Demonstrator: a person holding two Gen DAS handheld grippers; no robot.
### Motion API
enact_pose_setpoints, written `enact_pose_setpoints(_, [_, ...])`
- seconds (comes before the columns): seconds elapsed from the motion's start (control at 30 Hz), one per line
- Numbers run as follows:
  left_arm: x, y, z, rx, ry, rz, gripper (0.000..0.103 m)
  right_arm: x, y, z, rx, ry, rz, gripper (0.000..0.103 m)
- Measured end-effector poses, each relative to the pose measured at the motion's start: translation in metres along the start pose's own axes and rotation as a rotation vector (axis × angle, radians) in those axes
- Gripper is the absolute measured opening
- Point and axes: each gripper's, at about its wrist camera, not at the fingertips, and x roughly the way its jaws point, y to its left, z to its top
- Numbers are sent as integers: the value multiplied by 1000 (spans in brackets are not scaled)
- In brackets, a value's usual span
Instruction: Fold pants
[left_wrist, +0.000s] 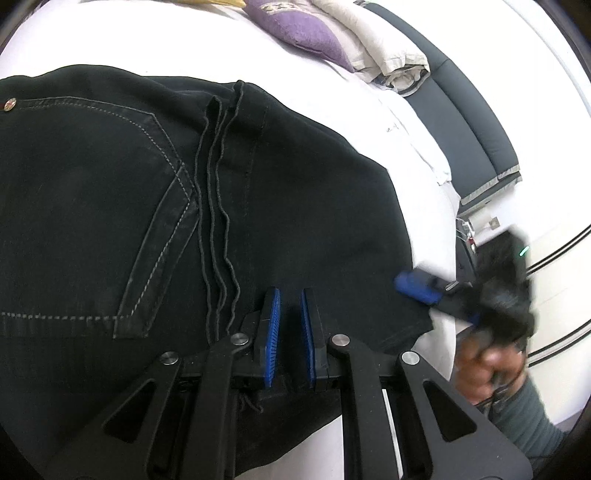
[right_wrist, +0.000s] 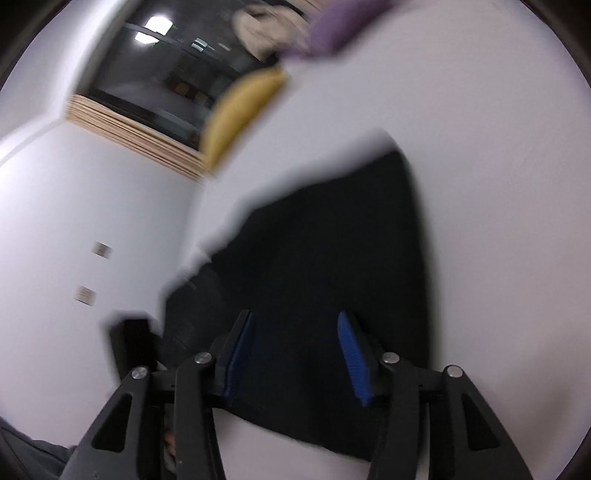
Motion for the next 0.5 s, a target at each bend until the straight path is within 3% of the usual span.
enact_pose_setpoints(0.03, [0,-1,-1,5,-1,5,11,-8,-15,-6,41,-37,16,19])
enact_pose_setpoints(0.07, [1,-6,-4,16,1,14,11,-17,-24,-9,81,-47,3,9])
enact_pose_setpoints(0.17, [-3,-4,-6,46,-6,26,11,-43,-23,-10,104,-91,-86,10])
enact_pose_setpoints(0.2, [-4,-2,-6,43,-9,23,11,-50,-14,-10,86,-97,-84,15])
enact_pose_setpoints(0.3, [-2,-4,-8,38,-17,18,11,-49,18,2,-1,-95,38,33])
enact_pose_setpoints(0.37, [-2,-6,-9,51,-11,28,11,-32,33,-6,-56,-34,94,46])
enact_pose_setpoints(0.43, [0,-9,-9,65,-5,37,11,-7,17,-20,-57,74,63,46])
enact_pose_setpoints(0.5, [1,-9,-9,85,5,45,11,-8,1,-25,-52,56,55,21])
